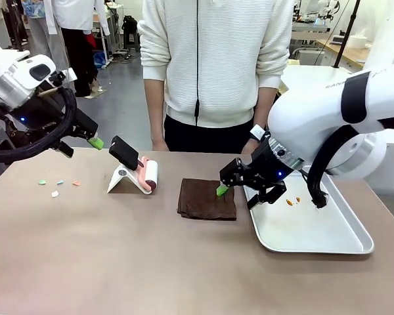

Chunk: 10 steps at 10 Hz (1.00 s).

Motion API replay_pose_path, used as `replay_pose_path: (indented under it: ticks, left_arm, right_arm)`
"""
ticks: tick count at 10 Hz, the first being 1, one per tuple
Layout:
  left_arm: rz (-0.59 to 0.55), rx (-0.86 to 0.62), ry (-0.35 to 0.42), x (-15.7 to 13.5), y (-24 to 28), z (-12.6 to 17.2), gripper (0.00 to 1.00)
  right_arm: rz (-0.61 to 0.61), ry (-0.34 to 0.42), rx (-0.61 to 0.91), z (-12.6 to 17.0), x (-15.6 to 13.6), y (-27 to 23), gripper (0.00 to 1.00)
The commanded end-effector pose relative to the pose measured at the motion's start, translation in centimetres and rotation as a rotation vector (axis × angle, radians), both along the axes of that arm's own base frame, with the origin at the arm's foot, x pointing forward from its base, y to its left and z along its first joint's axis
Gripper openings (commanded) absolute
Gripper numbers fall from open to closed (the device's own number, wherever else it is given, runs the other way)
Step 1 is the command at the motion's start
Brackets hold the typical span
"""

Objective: Clean the surface of the table.
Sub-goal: Hold the Lint Roller with your left hand and the towel with your right hand.

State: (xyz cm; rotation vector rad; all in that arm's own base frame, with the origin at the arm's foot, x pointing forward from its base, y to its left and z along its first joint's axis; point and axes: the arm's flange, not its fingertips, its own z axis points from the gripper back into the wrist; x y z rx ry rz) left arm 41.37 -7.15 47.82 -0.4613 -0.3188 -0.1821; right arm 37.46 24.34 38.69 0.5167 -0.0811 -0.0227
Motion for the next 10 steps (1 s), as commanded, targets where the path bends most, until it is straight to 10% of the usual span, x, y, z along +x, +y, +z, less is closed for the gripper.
replay_pose_path:
  ticks: [1, 5, 10]
  left_arm:
    - [0.007, 0.001, -0.001, 0.0, 0.3, 0.0, 1.0]
    - [0.08, -0.122, 0.146, 6.5, -2.2, -1.9, 1.0]
    - [0.169, -0.097, 0.202, 9.0, -2.4, -4.1, 1.0]
  right_arm:
    - [-0.007, -0.003, 0.0, 0.1, 0.2, -0.2, 1.0]
    - [-0.036, 0.054, -0.163, -0.6, 8.5, 3.7, 1.0]
    - [-0.099, 0.077, -0.312, -2.6, 11.9, 8.2, 1.0]
